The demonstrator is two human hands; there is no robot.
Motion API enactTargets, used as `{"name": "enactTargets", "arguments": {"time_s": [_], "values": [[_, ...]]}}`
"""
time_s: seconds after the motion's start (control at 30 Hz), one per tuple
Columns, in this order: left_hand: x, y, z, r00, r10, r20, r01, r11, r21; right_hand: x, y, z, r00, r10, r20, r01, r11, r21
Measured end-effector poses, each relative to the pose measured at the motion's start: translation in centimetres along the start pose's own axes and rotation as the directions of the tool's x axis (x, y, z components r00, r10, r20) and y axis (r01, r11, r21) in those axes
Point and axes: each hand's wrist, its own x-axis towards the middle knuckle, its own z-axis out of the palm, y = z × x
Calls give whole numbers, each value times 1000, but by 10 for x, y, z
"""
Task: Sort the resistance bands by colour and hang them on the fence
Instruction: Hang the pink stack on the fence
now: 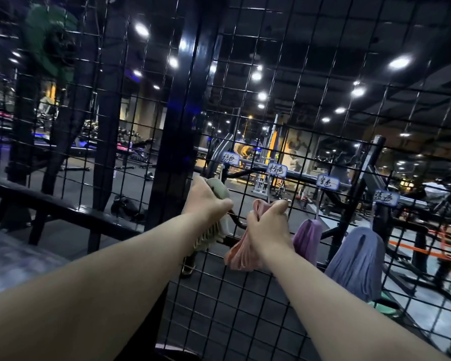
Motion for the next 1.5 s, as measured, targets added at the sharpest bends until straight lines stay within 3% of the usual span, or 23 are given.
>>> {"name": "enactTargets", "arguments": {"time_s": [0.23, 0.4, 0.63, 0.77, 0.87, 0.93, 1.07, 1.17, 1.23, 1.3, 1.43, 1.5], "values": [[-10, -16, -8, 996, 26, 87, -28, 999, 23, 1, 10, 5, 999, 3, 36, -7, 994, 113], [-21, -32, -13, 990, -88, 110, 84, 996, 34, 0, 14, 2, 997, 27, 75, -38, 987, 155], [-19, -40, -18, 976, -89, 198, 82, 996, 44, 2, 16, 3, 994, 55, 97, -70, 983, 169], [-31, -48, -15, 976, -123, 179, 99, 985, 140, -1, 21, 7, 988, 75, 132, -92, 987, 129], [-43, -55, -14, 987, -139, 76, 104, 931, 350, -6, 25, 12, 981, 106, 164, -128, 983, 130], [-51, -55, -11, 996, -71, 49, 39, 877, 479, -10, 26, 13, 978, 113, 175, -137, 981, 135], [-63, -38, -11, 995, 25, 93, -71, 848, 525, -13, 30, 11, 978, 116, 172, -141, 980, 141], [-70, -22, -6, 979, 187, 77, -199, 827, 526, -12, 32, 7, 981, 114, 157, -136, 981, 140], [-72, -14, -1, 913, 398, 87, -394, 806, 442, -11, 32, 8, 979, 118, 166, -145, 977, 159], [-70, -4, 7, 849, 515, 121, -525, 794, 306, -11, 32, 9, 979, 119, 166, -144, 978, 153], [-66, 9, 34, 924, 306, 228, -330, 941, 77, -12, 38, 11, 990, 60, 129, -78, 986, 145], [-63, 7, 47, 945, 245, 216, -269, 959, 90, -14, 38, 9, 991, 43, 127, -60, 989, 133]]}}
